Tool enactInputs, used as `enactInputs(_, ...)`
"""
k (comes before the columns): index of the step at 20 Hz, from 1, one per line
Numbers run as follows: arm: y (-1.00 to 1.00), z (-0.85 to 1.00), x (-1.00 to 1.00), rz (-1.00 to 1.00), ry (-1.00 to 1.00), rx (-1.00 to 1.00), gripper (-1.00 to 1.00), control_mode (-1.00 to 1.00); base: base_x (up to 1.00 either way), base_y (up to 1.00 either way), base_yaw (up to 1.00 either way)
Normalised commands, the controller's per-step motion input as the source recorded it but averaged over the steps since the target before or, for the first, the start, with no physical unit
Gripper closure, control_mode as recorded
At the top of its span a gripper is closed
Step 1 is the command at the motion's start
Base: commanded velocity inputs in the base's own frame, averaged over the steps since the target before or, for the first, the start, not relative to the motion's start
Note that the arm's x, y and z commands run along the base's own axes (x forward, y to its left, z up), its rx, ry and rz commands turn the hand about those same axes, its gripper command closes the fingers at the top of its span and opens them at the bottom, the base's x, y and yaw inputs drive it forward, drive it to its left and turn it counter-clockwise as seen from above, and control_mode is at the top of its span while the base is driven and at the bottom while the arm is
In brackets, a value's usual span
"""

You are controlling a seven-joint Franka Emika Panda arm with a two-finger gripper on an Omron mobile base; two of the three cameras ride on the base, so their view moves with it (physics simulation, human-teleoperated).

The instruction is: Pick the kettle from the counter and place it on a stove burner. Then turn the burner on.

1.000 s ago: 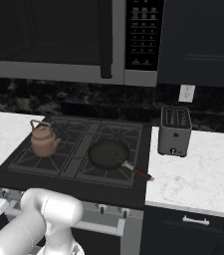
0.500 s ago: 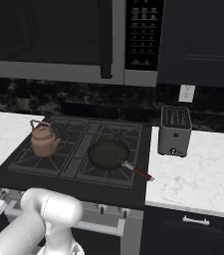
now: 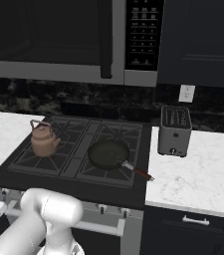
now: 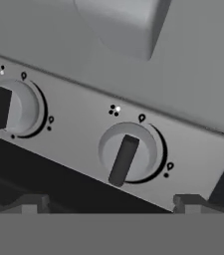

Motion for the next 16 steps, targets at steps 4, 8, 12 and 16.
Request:
enactInputs(4, 0.00, -0.06, 0.32, 0.00, 0.00, 0.00, -1.00, -1.00, 0.00, 0.00, 0.00)
enactInputs(8, 0.00, -0.25, 0.29, 0.00, 0.00, 0.00, -1.00, -1.00, 0.00, 0.00, 0.00)
enactInputs(12, 0.00, -0.36, 0.16, 0.00, 0.00, 0.00, -1.00, -1.00, 0.00, 0.00, 0.00)
enactInputs(16, 0.09, -0.41, 0.00, 0.00, 0.00, 0.00, -1.00, -1.00, 0.00, 0.00, 0.00)
